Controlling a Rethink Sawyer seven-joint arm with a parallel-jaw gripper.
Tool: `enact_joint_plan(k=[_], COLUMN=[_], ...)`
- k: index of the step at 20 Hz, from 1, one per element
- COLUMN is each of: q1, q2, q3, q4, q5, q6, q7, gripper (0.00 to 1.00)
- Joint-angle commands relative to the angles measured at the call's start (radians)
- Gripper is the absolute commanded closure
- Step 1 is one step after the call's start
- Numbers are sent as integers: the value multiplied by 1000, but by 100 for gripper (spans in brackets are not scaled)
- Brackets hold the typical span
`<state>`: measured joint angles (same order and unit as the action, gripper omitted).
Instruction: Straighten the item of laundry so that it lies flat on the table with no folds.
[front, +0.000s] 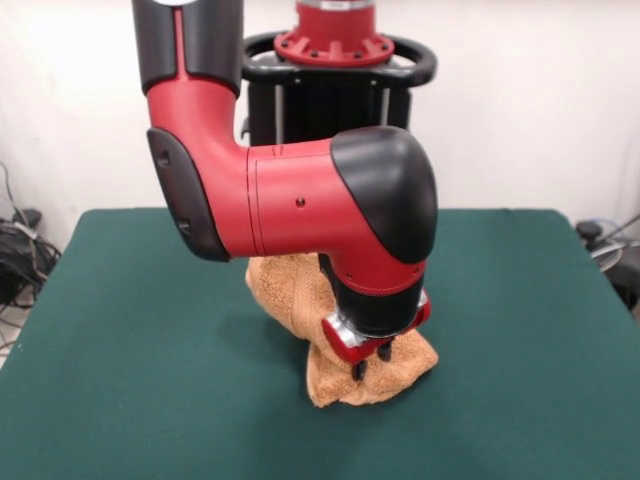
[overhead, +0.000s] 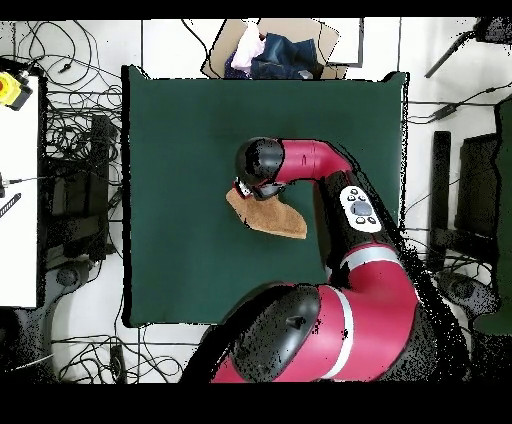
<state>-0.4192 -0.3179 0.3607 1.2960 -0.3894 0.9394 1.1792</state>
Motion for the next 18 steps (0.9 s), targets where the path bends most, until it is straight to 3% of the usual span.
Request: enact_joint_plan(k=[1, 7, 13, 18], q1=[-8, -3, -2, -18], q2=[92, 13, -250, -308], q3=[-56, -58, -69, -58], q4=[6, 48, 174, 209], q5=[-127, -96, -33, -23], q6=[-215, -141, 46, 48], q7=[64, 72, 48, 39], gripper=[100, 100, 100, 100])
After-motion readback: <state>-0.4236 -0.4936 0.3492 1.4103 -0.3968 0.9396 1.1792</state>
